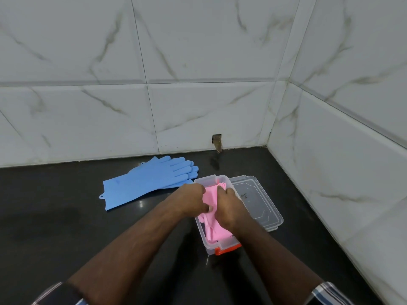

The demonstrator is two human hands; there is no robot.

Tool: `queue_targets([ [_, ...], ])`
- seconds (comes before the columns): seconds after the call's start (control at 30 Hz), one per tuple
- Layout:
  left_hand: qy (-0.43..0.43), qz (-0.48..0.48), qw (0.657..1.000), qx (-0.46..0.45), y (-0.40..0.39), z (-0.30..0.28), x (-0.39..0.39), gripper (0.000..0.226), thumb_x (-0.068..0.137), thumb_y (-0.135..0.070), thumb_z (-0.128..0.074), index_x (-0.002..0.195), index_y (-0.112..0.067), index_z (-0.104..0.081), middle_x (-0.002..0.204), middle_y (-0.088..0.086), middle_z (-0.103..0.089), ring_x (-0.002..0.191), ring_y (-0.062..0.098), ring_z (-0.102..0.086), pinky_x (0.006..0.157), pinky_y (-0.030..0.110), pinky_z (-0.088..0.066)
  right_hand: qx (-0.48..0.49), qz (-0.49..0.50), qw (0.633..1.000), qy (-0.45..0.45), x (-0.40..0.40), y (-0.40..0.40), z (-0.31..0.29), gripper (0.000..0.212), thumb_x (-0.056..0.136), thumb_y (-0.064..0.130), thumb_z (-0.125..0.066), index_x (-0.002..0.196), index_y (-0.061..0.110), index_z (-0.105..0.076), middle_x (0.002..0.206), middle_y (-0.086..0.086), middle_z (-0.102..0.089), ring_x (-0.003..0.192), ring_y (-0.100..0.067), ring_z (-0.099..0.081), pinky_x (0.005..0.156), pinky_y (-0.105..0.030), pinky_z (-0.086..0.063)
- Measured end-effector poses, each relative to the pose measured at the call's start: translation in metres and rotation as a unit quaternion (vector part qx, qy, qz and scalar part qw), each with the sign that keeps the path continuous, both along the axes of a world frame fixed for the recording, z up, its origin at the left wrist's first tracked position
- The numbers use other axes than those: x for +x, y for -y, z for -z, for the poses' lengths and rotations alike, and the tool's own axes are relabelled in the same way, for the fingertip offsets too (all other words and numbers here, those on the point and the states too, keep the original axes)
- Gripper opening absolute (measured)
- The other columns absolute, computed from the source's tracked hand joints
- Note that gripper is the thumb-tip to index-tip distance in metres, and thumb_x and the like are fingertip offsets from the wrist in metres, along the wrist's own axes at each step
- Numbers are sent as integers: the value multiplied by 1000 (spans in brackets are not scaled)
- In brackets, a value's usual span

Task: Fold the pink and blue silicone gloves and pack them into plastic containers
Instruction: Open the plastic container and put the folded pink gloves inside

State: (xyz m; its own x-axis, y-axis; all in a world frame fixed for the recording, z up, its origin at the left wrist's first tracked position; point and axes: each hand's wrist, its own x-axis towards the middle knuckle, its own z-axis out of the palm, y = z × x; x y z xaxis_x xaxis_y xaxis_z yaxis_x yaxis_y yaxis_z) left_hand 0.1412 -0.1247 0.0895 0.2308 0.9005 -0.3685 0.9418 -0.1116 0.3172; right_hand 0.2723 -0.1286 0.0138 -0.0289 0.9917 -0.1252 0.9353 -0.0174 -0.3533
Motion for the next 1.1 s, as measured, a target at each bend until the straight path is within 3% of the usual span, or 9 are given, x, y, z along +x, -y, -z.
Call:
queue_targets([
  [0.17,-84,33,996,15,7,9,6,40,91,-32,-66,125,-12,-61,125,9,-64,109,24,-63,91,34,-52,-35,-14,999,30,-4,0,1,66,96,17,-51,152,8,-18,146,-19,-37,119,-32,-55,100,-41,-48],
  [0.27,-115,23,993,17,8,19,6,62,85,-42,-73,138,-16,-53,139,8,-53,117,25,-58,92,39,-53,-62,-19,997,49,-5,1,0,62,98,18,-48,152,6,-19,147,-19,-36,121,-32,-55,101,-41,-47],
  [0.37,-140,47,988,45,5,26,7,64,81,-47,-76,137,-22,-55,145,6,-43,126,26,-47,95,42,-47,-91,-17,993,75,-10,2,-3,64,96,21,-54,150,5,-23,147,-17,-38,124,-30,-54,103,-41,-47],
  [0.47,-179,72,980,43,1,31,8,70,80,-54,-74,139,-25,-53,149,5,-40,133,29,-38,99,45,-41,-116,-25,988,95,-14,1,-15,59,92,25,-62,143,6,-38,140,-15,-50,122,-29,-56,102,-41,-48],
  [0.6,-205,101,972,47,-4,31,8,73,81,-58,-71,142,-27,-50,150,6,-42,136,32,-34,106,51,-36,-20,-104,977,187,-7,4,-38,39,91,28,-61,127,13,-59,129,-12,-56,116,-28,-55,94,-42,-49],
  [0.67,-195,112,973,59,-6,30,6,64,85,-58,-65,139,-26,-53,147,6,-45,135,32,-34,107,54,-33,14,-164,953,254,1,3,-44,36,91,30,-60,124,17,-60,129,-9,-56,124,-31,-46,98,-48,-43],
  [0.77,-187,131,970,85,-8,26,4,51,89,-55,-62,131,-27,-61,139,4,-53,131,31,-35,106,54,-29,-32,-215,920,327,14,0,-50,39,87,31,-67,124,23,-61,132,-5,-59,135,-32,-35,107,-59,-28],
  [0.87,-192,172,963,74,-8,24,8,48,86,-52,-69,128,-31,-64,138,1,-56,132,29,-34,107,55,-26,-77,-229,905,350,24,-2,-52,44,85,29,-71,128,31,-61,137,-3,-57,142,-31,-27,112,-63,-18],
  [1.1,-273,217,937,9,-10,24,33,60,80,-40,-79,134,-24,-58,142,7,-56,143,34,-32,116,65,-8,-95,-247,888,375,29,3,-49,49,84,29,-73,131,26,-58,149,-7,-47,150,-30,-11,112,-69,-1],
])
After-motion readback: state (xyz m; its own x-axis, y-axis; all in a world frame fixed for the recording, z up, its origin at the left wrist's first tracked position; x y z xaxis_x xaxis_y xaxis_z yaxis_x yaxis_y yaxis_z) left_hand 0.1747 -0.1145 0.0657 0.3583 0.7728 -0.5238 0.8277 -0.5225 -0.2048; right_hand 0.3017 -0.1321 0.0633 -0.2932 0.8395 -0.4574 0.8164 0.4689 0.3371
